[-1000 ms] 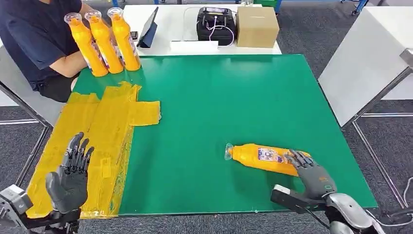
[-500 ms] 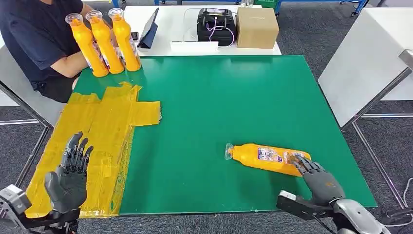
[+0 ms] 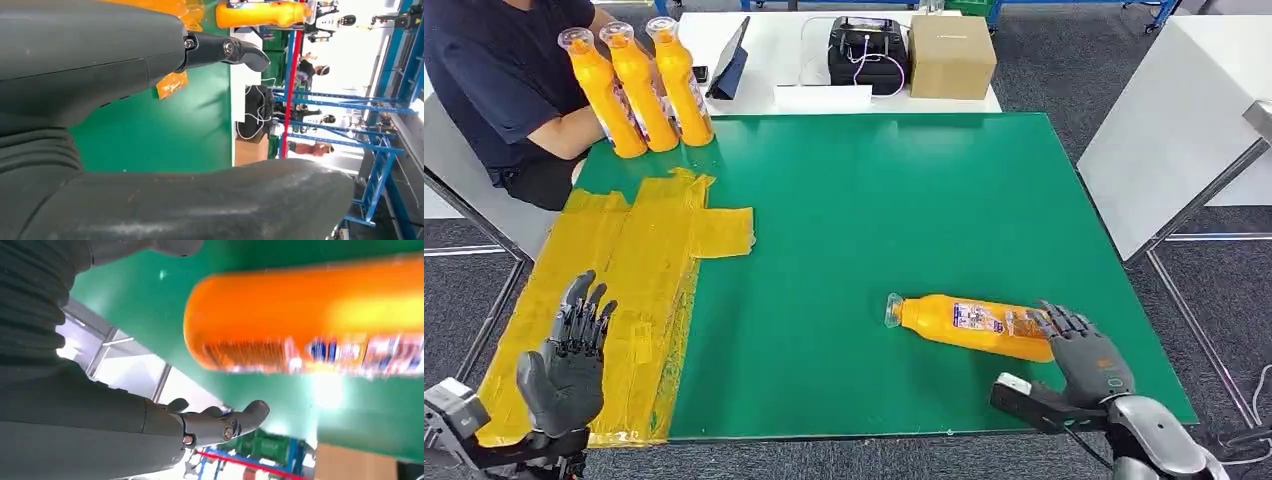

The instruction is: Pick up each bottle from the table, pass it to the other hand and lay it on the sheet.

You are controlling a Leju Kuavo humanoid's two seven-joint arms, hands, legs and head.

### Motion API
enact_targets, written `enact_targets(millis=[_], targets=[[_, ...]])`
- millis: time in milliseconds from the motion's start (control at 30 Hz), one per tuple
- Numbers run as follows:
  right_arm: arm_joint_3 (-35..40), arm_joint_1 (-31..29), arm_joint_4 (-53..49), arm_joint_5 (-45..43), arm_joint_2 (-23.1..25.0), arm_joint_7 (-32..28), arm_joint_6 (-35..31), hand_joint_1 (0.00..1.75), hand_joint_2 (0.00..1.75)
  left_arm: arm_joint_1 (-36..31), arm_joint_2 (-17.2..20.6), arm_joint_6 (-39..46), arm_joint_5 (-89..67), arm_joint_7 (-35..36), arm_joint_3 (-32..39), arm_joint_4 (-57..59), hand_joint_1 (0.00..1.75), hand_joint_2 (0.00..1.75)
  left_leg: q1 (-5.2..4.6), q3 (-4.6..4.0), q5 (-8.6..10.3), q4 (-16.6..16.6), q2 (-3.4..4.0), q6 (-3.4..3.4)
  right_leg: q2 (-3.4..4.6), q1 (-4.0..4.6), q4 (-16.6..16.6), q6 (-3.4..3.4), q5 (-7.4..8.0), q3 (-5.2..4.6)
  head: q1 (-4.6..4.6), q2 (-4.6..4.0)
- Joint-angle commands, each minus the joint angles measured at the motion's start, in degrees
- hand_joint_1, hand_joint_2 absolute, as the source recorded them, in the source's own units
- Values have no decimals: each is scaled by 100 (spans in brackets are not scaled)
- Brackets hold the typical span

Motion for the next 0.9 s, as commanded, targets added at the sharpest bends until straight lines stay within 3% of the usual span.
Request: enact_targets(millis=[33, 333, 567, 900], targets=[[-86, -481, 682, 106, 501, -3, -3, 0, 175, -153, -23, -28, -3, 55, 50, 175, 0, 0, 1, 16, -3, -7, 11, -2, 9, 1, -10, -1, 0, 15, 0, 0], [101, -1190, 1978, 28, 651, -179, 281, 0, 175, -386, 145, 54, 101, 103, -142, 334, 0, 0, -1, 32, -2, -15, 21, -3, 17, 0, -17, -2, 3, 30, 0, 0], [196, -1355, 2157, -124, 649, -228, 414, 0, 175, -421, 192, 72, 156, 112, -181, 371, 0, 0, -2, 30, -4, -13, 17, -3, 16, -1, -13, -1, 0, 30, 0, 0], [1052, -2636, 3484, -261, 995, -326, 440, 0, 175, -669, 324, 135, 248, 131, -365, 541, 0, 0, -1, 21, -1, -9, 33, -3, 30, 0, -8, -2, 8, 15, 0, 0]])
